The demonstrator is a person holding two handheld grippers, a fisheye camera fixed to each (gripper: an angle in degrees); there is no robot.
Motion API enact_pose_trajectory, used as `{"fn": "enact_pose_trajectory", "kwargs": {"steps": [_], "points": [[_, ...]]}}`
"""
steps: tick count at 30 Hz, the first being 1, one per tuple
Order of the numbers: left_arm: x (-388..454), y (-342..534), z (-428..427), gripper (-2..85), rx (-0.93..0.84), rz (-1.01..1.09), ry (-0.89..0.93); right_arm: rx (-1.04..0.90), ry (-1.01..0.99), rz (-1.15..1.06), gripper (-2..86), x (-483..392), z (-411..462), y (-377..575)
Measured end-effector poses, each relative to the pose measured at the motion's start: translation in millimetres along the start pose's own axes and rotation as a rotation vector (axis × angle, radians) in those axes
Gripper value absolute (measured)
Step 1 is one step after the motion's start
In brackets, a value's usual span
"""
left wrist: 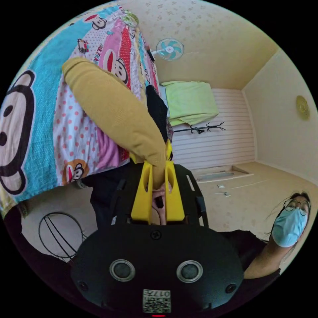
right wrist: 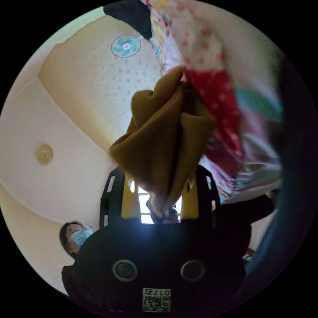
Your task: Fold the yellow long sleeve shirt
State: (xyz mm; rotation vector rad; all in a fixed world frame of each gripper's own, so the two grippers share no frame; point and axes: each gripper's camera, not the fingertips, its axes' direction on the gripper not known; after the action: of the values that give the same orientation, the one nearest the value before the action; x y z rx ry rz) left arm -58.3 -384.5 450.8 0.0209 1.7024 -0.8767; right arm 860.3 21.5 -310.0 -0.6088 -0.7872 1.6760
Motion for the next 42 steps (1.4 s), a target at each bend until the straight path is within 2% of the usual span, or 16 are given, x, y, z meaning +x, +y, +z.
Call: {"fn": "enact_pose_trajectory", "kwargs": {"steps": [2, 6, 9, 13, 16, 18, 21, 23, 25, 28, 30, 34, 36, 38, 42], "points": [[25, 15, -22, 6.3, 0.040, 0.082, -0.033, -0.114, -0.064, -0.033, 18.2, -8, 34, -1], [87, 62, -119, 9.4, 0.245, 0.303, -0.153, -0.325, -0.189, -0.162, 17.0, -29, 115, 13], [114, 114, -193, 11.0, 0.426, 0.386, -0.344, -0.497, -0.299, -0.214, 15.9, -38, 215, 18], [96, 172, -266, 11.4, 0.557, 0.243, -0.585, -0.694, -0.491, -0.261, 14.2, -49, 396, 27], [55, 205, -300, 12.2, 0.585, 0.049, -0.613, -0.787, -0.535, -0.363, 12.7, -56, 525, 37], [30, 222, -313, 12.4, 0.585, -0.048, -0.596, -0.791, -0.457, -0.430, 11.8, -49, 585, 36], [-6, 245, -324, 12.6, 0.601, -0.179, -0.572, -0.743, -0.197, -0.435, 10.4, 8, 643, 25], [-20, 250, -325, 12.9, 0.594, -0.228, -0.569, -0.683, 0.092, -0.308, 10.4, 91, 636, 13], [-33, 247, -323, 13.4, 0.565, -0.275, -0.578, -0.677, 0.300, -0.264, 10.0, 148, 600, 12], [-34, 233, -318, 13.3, 0.531, -0.262, -0.604, -0.761, 0.485, -0.311, 7.9, 200, 520, 21], [-29, 221, -312, 12.8, 0.515, -0.234, -0.646, -0.729, 0.574, -0.295, 8.0, 211, 460, 21], [-13, 183, -292, 9.3, 0.420, -0.164, -0.716, -0.562, 0.609, -0.364, 8.5, 157, 322, 8], [0, 166, -280, 8.0, 0.382, -0.128, -0.772, -0.464, 0.763, -0.457, 8.9, 110, 268, 1], [14, 147, -262, 7.5, 0.312, -0.095, -0.850, -0.322, 1.035, -0.607, 9.9, 40, 207, -8], [33, 108, -204, 7.4, 0.071, -0.010, -1.099, -0.061, 1.441, -0.777, 11.5, -53, 139, -9]]}}
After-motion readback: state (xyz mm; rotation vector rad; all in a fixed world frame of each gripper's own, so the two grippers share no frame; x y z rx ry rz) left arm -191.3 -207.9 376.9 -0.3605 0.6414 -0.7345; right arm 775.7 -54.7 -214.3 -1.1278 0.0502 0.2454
